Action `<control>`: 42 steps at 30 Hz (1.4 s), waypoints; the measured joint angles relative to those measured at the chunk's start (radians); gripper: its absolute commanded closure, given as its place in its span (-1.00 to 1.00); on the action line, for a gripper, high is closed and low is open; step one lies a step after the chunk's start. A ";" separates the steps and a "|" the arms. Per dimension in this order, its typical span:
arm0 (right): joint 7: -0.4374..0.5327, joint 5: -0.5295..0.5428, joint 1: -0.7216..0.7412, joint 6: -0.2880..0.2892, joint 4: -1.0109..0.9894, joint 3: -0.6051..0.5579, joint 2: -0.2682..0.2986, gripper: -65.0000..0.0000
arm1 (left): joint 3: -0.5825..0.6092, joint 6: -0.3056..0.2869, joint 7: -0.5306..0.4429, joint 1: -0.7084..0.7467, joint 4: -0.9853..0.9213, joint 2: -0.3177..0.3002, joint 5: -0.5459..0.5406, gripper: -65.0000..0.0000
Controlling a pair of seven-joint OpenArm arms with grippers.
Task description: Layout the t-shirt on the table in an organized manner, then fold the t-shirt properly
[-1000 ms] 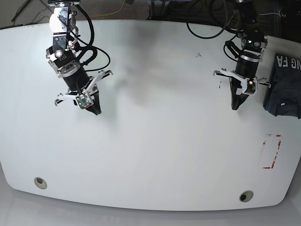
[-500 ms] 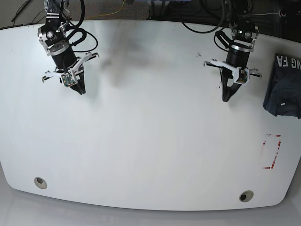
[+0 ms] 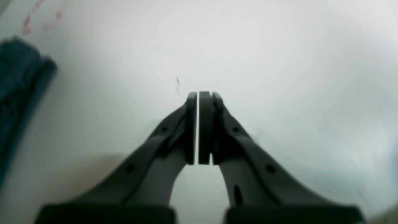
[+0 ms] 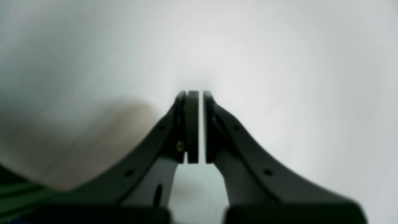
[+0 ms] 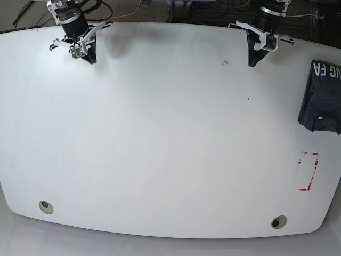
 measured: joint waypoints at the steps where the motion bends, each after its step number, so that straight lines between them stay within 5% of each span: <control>1: -0.003 -0.001 -0.023 -0.002 0.004 0.000 -0.002 0.94 | -0.008 -0.003 0.004 0.020 0.008 0.011 0.001 1.00; 8: 0.020 -0.001 -0.168 -0.005 0.014 0.004 -0.050 0.94 | -0.054 -0.003 -0.006 0.129 0.040 0.065 -0.005 1.00; 27: 0.049 0.003 -0.457 -0.008 0.007 0.002 -0.121 0.94 | -0.065 -0.003 -0.002 0.360 0.016 0.068 -0.004 1.00; 42: 0.048 0.007 -0.397 -0.010 -0.275 -0.048 -0.116 0.94 | -0.065 0.001 -0.001 0.279 -0.328 0.040 0.004 1.00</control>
